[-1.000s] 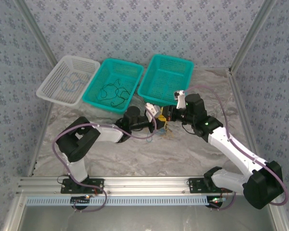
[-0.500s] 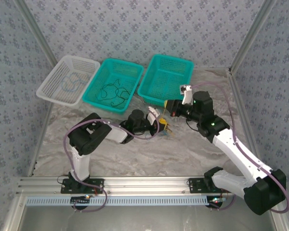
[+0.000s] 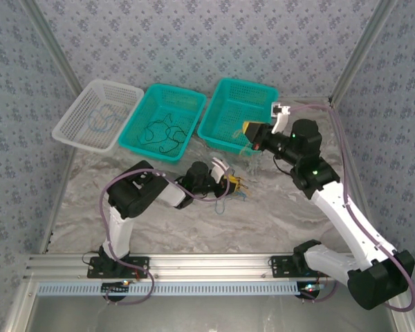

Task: Untangle the cables

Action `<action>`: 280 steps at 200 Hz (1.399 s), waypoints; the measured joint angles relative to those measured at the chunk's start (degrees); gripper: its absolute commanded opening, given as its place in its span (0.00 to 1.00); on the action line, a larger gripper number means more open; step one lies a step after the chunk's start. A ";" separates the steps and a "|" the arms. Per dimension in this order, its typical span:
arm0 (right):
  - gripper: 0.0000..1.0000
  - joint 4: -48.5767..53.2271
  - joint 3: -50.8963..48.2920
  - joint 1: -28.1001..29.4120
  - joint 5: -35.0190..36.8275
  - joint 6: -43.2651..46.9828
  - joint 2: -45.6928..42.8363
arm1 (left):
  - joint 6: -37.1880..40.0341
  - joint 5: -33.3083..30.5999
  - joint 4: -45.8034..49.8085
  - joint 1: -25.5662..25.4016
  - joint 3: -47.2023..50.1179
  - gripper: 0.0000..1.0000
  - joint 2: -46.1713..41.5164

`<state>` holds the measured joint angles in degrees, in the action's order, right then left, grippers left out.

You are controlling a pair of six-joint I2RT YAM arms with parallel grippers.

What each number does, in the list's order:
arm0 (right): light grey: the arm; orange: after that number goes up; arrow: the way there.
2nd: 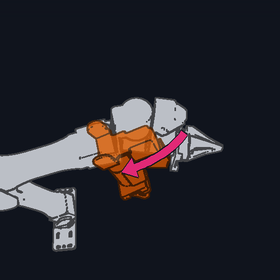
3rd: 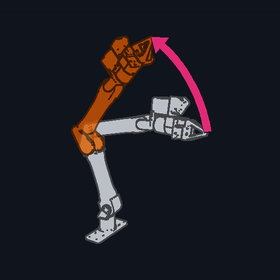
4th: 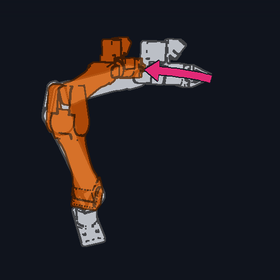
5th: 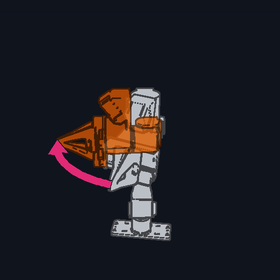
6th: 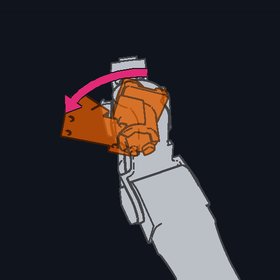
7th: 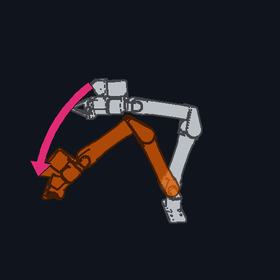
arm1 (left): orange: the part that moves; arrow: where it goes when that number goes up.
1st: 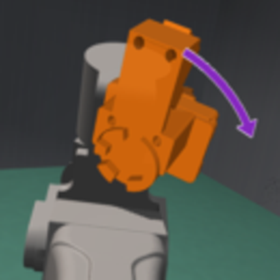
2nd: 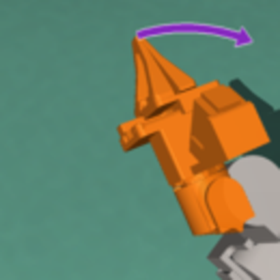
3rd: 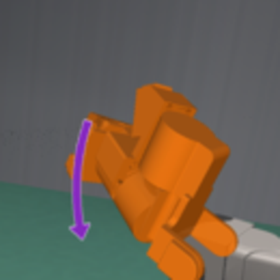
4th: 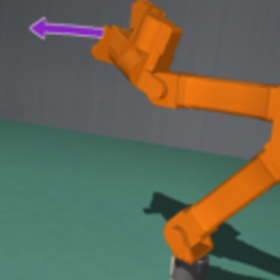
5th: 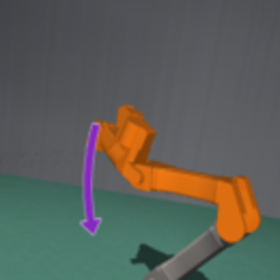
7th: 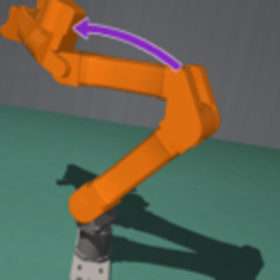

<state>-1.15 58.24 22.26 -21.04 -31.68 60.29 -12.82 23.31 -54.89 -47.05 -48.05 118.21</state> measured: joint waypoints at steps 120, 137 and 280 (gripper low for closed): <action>0.00 2.75 3.80 -0.90 5.88 2.78 -2.56 | -3.30 -3.32 -1.84 0.00 4.46 0.55 -3.28; 0.00 3.17 3.82 -1.14 6.27 2.54 -1.42 | -3.56 -4.31 -1.92 0.00 6.05 0.68 -6.82; 0.00 7.06 27.06 -9.55 2.14 3.63 28.46 | -4.87 -10.62 -0.52 1.99 14.86 0.99 -20.65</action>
<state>5.91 85.30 12.71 -18.90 -28.05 88.75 -17.69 12.69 -55.42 -45.06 -33.19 97.56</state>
